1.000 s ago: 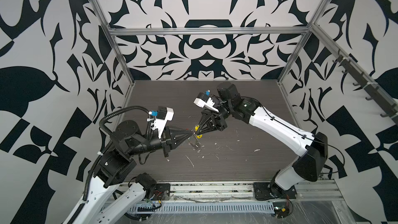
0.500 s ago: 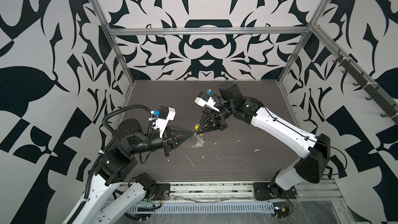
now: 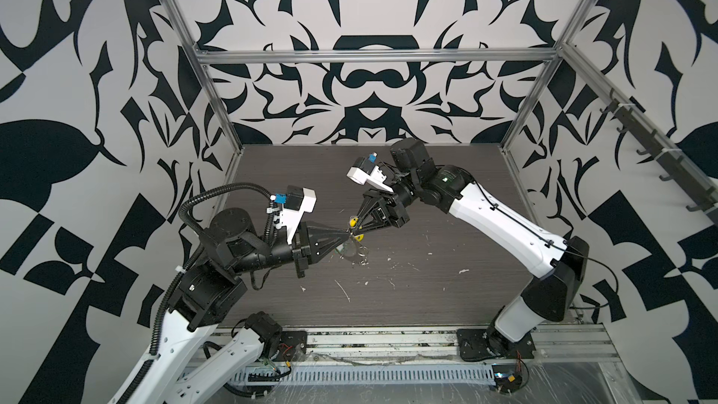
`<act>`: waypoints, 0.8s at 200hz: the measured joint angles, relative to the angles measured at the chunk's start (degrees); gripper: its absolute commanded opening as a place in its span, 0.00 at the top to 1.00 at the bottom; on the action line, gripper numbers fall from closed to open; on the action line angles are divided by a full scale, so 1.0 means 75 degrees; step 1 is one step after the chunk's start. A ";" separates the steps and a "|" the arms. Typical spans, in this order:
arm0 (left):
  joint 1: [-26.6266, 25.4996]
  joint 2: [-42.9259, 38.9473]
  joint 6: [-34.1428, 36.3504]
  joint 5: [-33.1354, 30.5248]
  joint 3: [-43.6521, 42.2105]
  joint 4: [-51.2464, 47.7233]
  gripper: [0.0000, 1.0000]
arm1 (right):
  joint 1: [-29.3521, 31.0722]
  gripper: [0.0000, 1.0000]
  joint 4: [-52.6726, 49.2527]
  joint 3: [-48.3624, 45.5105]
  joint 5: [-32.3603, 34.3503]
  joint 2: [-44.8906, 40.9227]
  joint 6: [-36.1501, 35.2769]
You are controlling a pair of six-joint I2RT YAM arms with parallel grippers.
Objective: Remove the keys from the keyring
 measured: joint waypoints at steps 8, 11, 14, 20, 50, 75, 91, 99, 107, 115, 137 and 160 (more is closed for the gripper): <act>0.0000 -0.0003 0.0023 -0.0012 0.0000 -0.0009 1.00 | 0.0000 1.00 -0.0108 0.0044 0.0044 0.0003 -0.0085; 0.0000 -0.0003 0.0026 -0.0012 0.0000 -0.0015 1.00 | 0.0000 1.00 -0.0163 0.0061 0.0061 0.0003 -0.0105; 0.0000 -0.0003 0.0038 -0.0020 0.0000 -0.0015 1.00 | 0.0000 1.00 -0.0216 0.0076 0.0085 0.0003 -0.0140; 0.0000 -0.0003 0.0052 -0.0029 0.0000 -0.0029 1.00 | 0.0000 1.00 -0.0335 0.0111 0.0137 0.0003 -0.0207; -0.0003 -0.0017 0.0128 -0.0201 0.0000 -0.0254 1.00 | 0.0000 1.00 -0.0851 0.0175 0.0458 -0.0003 -0.0615; -0.0003 -0.0015 0.0166 -0.0309 0.0003 -0.0498 1.00 | 0.0000 1.00 -0.1513 0.0315 0.0918 -0.0038 -0.1151; -0.0003 0.0000 0.0189 -0.0323 0.0000 -0.0554 1.00 | 0.0000 1.00 -0.2072 0.0530 0.1268 -0.0085 -0.1571; -0.0006 0.0009 0.0198 -0.0326 0.0000 -0.0554 1.00 | 0.0000 1.00 -0.2340 0.0664 0.1443 -0.0090 -0.1769; -0.0006 0.0023 0.0204 -0.0326 0.0003 -0.0551 1.00 | 0.0009 1.00 -0.2611 0.0816 0.1647 -0.0102 -0.1988; -0.0009 0.0038 0.0219 -0.0323 0.0003 -0.0551 1.00 | 0.0017 1.00 -0.2888 0.0959 0.1859 -0.0102 -0.2209; -0.0012 0.0087 0.0233 -0.0265 0.0003 -0.0554 1.00 | 0.0055 1.00 -0.3430 0.1212 0.2311 -0.0102 -0.2675; -0.0017 0.0192 0.0251 -0.0117 0.0003 -0.0565 1.00 | 0.0073 1.00 -0.3905 0.1437 0.2634 -0.0102 -0.3080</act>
